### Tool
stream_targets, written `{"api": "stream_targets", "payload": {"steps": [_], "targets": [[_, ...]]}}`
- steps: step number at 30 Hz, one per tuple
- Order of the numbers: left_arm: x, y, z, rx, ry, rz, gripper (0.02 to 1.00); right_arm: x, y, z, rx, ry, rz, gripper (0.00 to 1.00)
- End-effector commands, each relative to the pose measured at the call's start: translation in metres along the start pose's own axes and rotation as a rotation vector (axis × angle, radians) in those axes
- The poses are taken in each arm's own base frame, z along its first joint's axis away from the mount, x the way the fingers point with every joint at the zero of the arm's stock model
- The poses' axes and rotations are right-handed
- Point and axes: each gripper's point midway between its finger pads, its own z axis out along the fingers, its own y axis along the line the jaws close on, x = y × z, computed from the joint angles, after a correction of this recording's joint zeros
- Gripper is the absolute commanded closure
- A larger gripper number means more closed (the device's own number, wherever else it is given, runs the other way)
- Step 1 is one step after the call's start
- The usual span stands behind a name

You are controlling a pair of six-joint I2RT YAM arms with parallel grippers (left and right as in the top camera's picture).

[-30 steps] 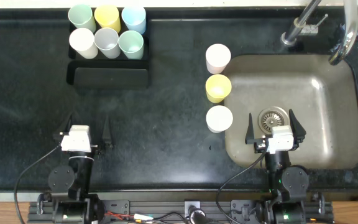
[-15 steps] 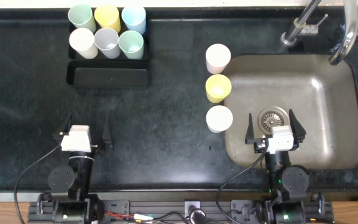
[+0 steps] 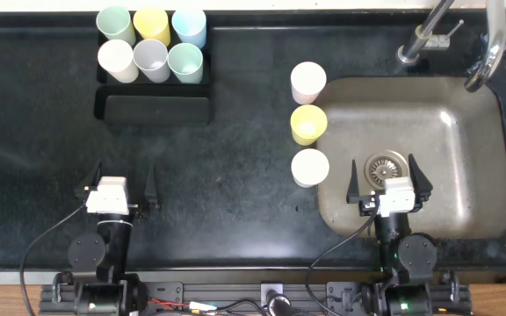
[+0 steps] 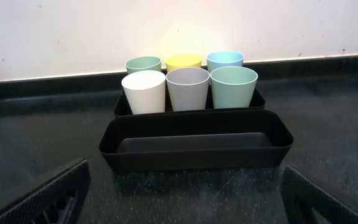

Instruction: Store Cups

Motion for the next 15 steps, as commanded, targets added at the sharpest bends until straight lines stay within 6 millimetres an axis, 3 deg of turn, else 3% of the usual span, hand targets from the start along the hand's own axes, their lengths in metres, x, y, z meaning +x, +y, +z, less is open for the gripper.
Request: {"api": "stream_targets", "payload": {"steps": [1, 15], "targets": [[0.0004, 0.0003, 0.0000, -0.005, -0.004, 0.020, 0.018, 0.0024, 0.0029, 0.0001, -0.011, -0.005, -0.003, 0.005], [-0.0009, -0.0042, -0.0001, 0.022, -0.009, 0.015, 0.020, 0.0024, 0.0030, 0.0001, -0.011, -0.005, -0.003, 0.003]]}}
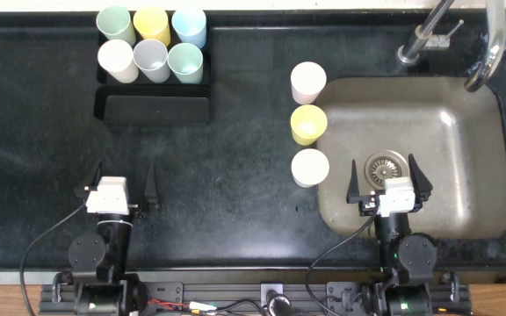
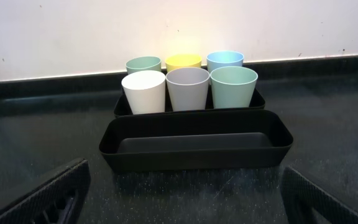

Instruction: Store Cups

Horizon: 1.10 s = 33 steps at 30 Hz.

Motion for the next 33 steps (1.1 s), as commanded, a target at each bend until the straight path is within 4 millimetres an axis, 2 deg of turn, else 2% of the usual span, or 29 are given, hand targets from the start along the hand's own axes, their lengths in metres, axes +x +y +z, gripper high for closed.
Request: {"api": "stream_targets", "payload": {"steps": [1, 3, 6, 7, 9, 12, 14, 15, 17, 20, 21, 22, 24, 25, 26, 28, 29, 31, 33], "targets": [[-0.005, -0.007, 0.000, 0.041, -0.025, -0.009, 0.018, 0.002, 0.003, 0.000, -0.012, -0.005, -0.003, 0.003], [-0.019, -0.015, -0.002, 0.090, -0.078, -0.101, 0.020, 0.002, 0.003, 0.000, -0.012, -0.005, -0.003, 0.005], [-0.052, -0.029, -0.007, 0.197, -0.157, -0.223, 0.018, 0.002, 0.003, 0.000, -0.012, -0.005, -0.003, 0.003], [-0.058, -0.030, -0.007, 0.212, -0.158, -0.246, 0.018, 0.002, 0.003, 0.000, -0.012, -0.005, -0.003, 0.003], [-0.085, -0.027, 0.003, 0.220, -0.109, -0.360, 0.018, 0.002, 0.003, 0.000, -0.012, -0.005, -0.003, 0.003], [-0.132, -0.021, 0.041, 0.205, 0.028, -0.480, 0.018, 0.002, 0.003, 0.000, -0.012, -0.005, -0.003, 0.005], [-0.174, -0.020, 0.084, 0.197, 0.185, -0.565, 0.018, 0.002, 0.003, 0.000, -0.012, -0.005, -0.003, 0.003], [-0.187, -0.022, 0.097, 0.197, 0.230, -0.574, 0.018, 0.002, 0.003, 0.000, -0.011, -0.005, -0.003, 0.003], [-0.222, -0.033, 0.134, 0.215, 0.344, -0.572, 0.018, 0.002, 0.003, 0.000, -0.012, -0.005, -0.003, 0.003], [-0.260, -0.067, 0.185, 0.291, 0.446, -0.459, 0.018, 0.002, 0.003, 0.000, -0.012, -0.005, -0.003, 0.003], [-0.262, -0.090, 0.208, 0.335, 0.495, -0.397, 0.018, 0.002, 0.003, 0.000, -0.012, -0.005, -0.003, 0.003], [-0.262, -0.104, 0.220, 0.351, 0.522, -0.377, 0.018, 0.002, 0.003, 0.000, -0.012, -0.005, -0.003, 0.003], [-0.246, -0.140, 0.244, 0.363, 0.592, -0.342, 0.018, 0.002, 0.003, 0.000, -0.012, -0.005, -0.003, 0.003], [-0.217, -0.176, 0.262, 0.359, 0.657, -0.306, 0.018, 0.002, 0.003, 0.000, -0.012, -0.005, -0.003, 0.003], [-0.195, -0.201, 0.271, 0.367, 0.694, -0.280, 0.018, 0.002, 0.003, 0.000, -0.012, -0.005, -0.003, 0.003], [-0.159, -0.239, 0.279, 0.389, 0.756, -0.265, 0.018, 0.002, 0.003, 0.000, -0.012, -0.005, -0.003, 0.003], [-0.133, -0.260, 0.281, 0.381, 0.813, -0.285, 0.018, 0.002, 0.003, 0.000, -0.012, -0.005, -0.003, 0.003], [-0.104, -0.286, 0.277, 0.395, 0.879, -0.289, 0.018, 0.002, 0.003, 0.000, -0.012, -0.005, -0.003, 0.003], [-0.087, -0.302, 0.273, 0.408, 0.910, -0.262, 0.018, 0.002, 0.003, 0.000, -0.012, -0.005, -0.003, 0.003]]}}
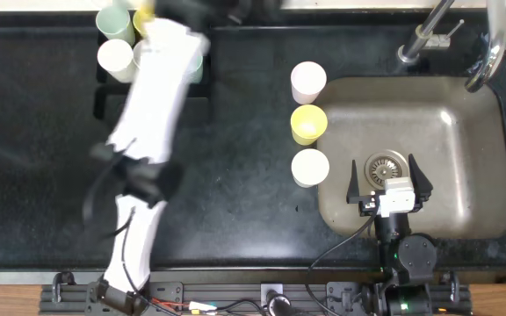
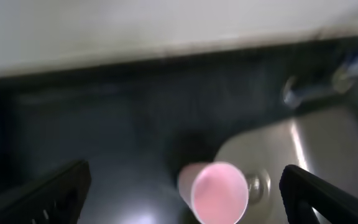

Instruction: Store Cups

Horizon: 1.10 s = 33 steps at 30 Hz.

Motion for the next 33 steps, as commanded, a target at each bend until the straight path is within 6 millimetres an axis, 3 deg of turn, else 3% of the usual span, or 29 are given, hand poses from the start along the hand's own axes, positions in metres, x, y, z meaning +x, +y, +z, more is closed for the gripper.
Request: {"api": "stream_targets", "payload": {"steps": [1, 6, 13, 18, 33], "targets": [[0.038, -0.022, 0.045, -0.025, 0.084, -0.003, 0.018, 0.002, 0.003, 0.000, -0.011, -0.004, -0.003, 0.003], [0.052, -0.017, 0.061, -0.048, 0.128, -0.005, 0.018, 0.002, 0.003, 0.000, -0.012, -0.004, -0.003, 0.003], [0.076, 0.000, 0.062, -0.112, 0.220, -0.021, 0.018, 0.002, 0.003, 0.000, -0.012, -0.004, -0.003, 0.003], [0.089, 0.005, 0.076, -0.124, 0.260, -0.024, 0.018, 0.002, 0.003, 0.000, -0.011, -0.004, -0.003, 0.003], [0.109, 0.006, 0.083, -0.139, 0.327, -0.018, 0.018, 0.002, 0.003, 0.000, -0.012, -0.004, -0.003, 0.005]]}}
